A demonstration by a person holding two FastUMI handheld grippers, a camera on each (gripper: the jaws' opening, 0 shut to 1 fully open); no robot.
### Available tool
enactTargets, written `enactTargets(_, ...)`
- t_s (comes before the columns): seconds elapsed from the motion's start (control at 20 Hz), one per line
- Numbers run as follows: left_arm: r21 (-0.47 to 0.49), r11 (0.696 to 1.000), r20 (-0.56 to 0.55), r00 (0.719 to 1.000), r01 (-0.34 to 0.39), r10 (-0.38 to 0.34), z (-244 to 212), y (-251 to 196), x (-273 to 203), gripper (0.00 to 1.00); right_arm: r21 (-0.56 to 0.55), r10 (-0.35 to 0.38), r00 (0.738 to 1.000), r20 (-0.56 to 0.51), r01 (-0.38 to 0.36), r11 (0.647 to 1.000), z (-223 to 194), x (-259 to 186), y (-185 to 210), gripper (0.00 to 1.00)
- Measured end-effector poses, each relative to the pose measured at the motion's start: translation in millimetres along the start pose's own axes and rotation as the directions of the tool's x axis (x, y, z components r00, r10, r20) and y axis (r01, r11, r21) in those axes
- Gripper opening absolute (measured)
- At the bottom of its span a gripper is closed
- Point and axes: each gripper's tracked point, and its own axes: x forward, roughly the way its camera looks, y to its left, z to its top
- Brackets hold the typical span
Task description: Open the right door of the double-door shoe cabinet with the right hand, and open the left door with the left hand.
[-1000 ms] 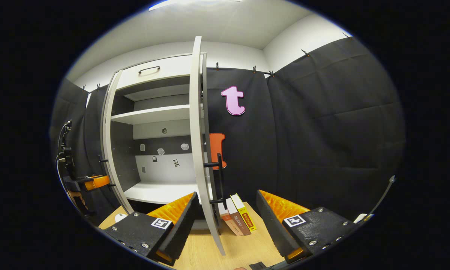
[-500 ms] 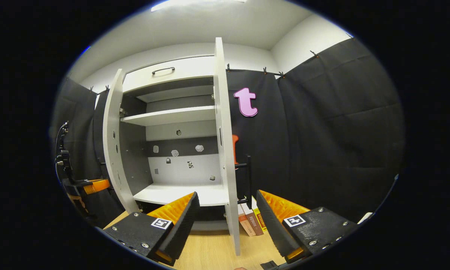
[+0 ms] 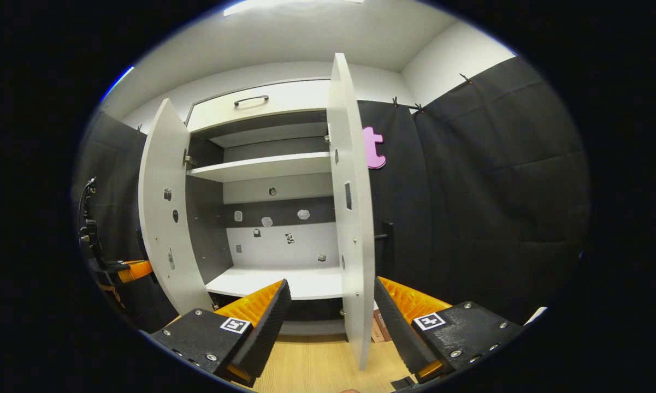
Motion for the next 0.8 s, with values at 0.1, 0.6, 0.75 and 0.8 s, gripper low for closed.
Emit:
enactTargets(0.1,-0.020,1.000,0.001,1.000,0.009,-0.009,0,2,-1,0.07,-0.001,0.013,1.000,-0.003,-0.013,1.000,-1,3,10,0.93)
enactTargets(0.6,0.002,0.994,-0.003,0.994,-0.107,0.107,-2,50,-4,0.06,-0.011,0.039,0.999,-0.006,-0.039,0.999,-2,9,38,0.93)
enactTargets(0.75,-0.065,0.997,-0.019,0.999,-0.046,0.045,-3,33,-8,0.06,-0.014,0.042,0.999,-0.003,-0.042,0.999,2,7,41,0.93)
enactTargets(0.8,-0.061,0.997,-0.024,0.999,-0.046,0.044,-5,36,-11,0.06,-0.014,0.042,0.999,-0.002,-0.042,0.999,3,8,42,0.93)
